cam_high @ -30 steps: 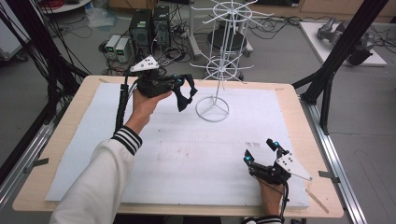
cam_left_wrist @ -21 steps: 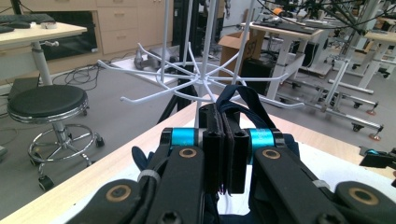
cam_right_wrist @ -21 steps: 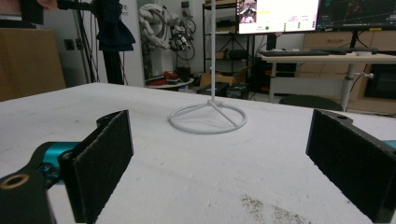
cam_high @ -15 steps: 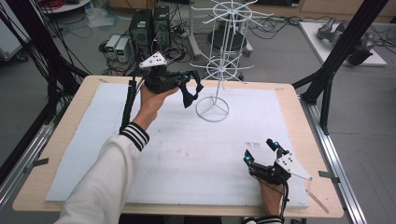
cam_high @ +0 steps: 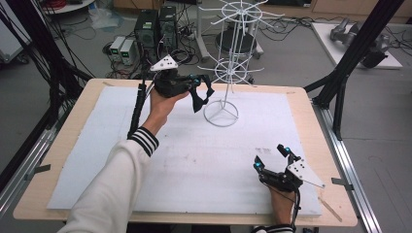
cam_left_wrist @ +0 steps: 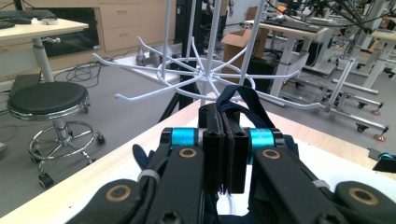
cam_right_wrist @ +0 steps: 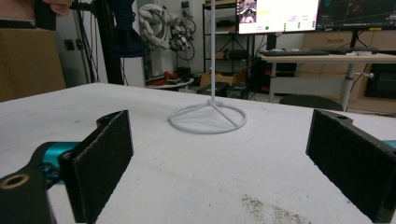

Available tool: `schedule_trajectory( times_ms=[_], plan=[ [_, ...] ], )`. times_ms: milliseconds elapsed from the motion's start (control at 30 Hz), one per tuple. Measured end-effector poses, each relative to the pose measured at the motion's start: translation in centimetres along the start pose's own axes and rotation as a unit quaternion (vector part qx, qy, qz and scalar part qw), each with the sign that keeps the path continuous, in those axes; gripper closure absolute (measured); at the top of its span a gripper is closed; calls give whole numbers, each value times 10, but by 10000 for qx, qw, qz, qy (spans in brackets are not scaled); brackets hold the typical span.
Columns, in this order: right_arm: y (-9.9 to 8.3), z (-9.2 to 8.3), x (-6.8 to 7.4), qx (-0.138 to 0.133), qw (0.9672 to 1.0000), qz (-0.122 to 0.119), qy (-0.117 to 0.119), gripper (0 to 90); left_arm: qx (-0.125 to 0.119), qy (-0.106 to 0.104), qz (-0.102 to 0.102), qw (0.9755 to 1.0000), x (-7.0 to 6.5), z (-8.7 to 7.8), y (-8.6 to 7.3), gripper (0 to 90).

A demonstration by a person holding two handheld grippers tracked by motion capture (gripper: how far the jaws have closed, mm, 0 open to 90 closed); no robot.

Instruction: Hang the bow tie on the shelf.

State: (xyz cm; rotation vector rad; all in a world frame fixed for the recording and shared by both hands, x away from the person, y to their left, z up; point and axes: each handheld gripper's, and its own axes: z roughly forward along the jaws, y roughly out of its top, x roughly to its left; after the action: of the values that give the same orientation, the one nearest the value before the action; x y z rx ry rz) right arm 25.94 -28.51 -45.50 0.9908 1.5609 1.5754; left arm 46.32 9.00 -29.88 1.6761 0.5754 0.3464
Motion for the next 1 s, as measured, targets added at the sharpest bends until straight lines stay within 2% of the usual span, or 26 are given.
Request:
schedule_trajectory(
  times_ms=[433,667,1000],
  plan=[
    [0,0,0,5,10000,28,2,64,154,36,26,9999,0,9,-7,877],
    [0,0,-1,-10,10000,20,0,64,179,51,-48,9998,0,14,-10,878],
    [0,0,-1,-11,10000,18,-6,64,302,53,6,9995,-2,21,-15,877]
  ],
)
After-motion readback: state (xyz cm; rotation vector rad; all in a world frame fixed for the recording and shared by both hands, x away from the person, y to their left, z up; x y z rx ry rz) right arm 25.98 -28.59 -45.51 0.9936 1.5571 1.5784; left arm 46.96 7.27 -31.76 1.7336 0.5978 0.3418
